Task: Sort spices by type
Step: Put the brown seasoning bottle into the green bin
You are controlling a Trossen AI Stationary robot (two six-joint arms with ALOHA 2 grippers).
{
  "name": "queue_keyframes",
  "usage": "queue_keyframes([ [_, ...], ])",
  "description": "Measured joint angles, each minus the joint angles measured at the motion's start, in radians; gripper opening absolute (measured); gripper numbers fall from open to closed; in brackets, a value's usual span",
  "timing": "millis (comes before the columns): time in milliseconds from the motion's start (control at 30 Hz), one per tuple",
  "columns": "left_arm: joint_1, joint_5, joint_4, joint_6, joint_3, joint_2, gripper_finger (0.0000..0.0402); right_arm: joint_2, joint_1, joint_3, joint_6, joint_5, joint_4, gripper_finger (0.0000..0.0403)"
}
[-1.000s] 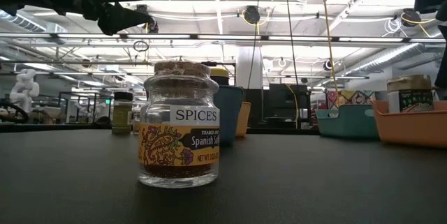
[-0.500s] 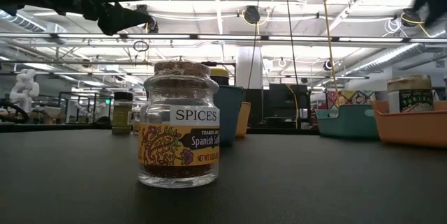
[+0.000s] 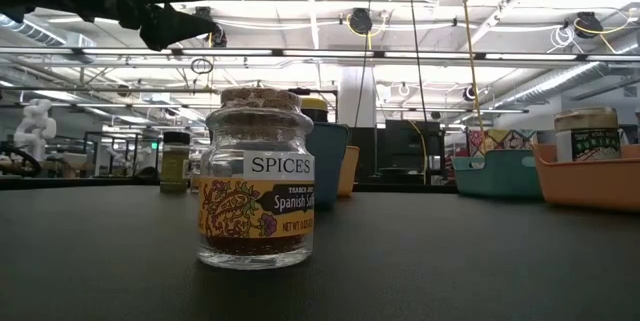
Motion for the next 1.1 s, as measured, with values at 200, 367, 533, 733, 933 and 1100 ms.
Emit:
queue_keyframes([
  [200, 0.000, 0.000, 0.000, 0.000, 0.000, 0.000, 0.0363, 0.103, -0.025, 0.000, -0.347, -0.133, 0.334, 0.0348],
  [367, 0.000, 0.000, 0.000, 0.000, 0.000, 0.000, 0.0363, 0.202, -0.058, 0.000, -0.435, -0.240, 0.472, 0.0348],
  [533, 0.000, 0.000, -0.001, 0.000, 0.000, 0.000, 0.0363, 0.299, -0.104, -0.001, -0.463, -0.267, 0.520, 0.0348],
  [733, 0.000, 0.000, -0.027, 0.000, 0.000, 0.000, 0.0363, 0.408, -0.167, -0.001, -0.451, -0.447, 0.554, 0.0348],
  [933, 0.000, 0.000, -0.029, 0.000, 0.000, 0.000, 0.0363, 0.502, -0.206, -0.001, -0.452, -0.536, 0.617, 0.0348],
  [1100, 0.000, 0.000, -0.030, 0.000, 0.000, 0.000, 0.0363, 0.552, -0.215, -0.001, -0.474, -0.606, 0.666, 0.0348],
])
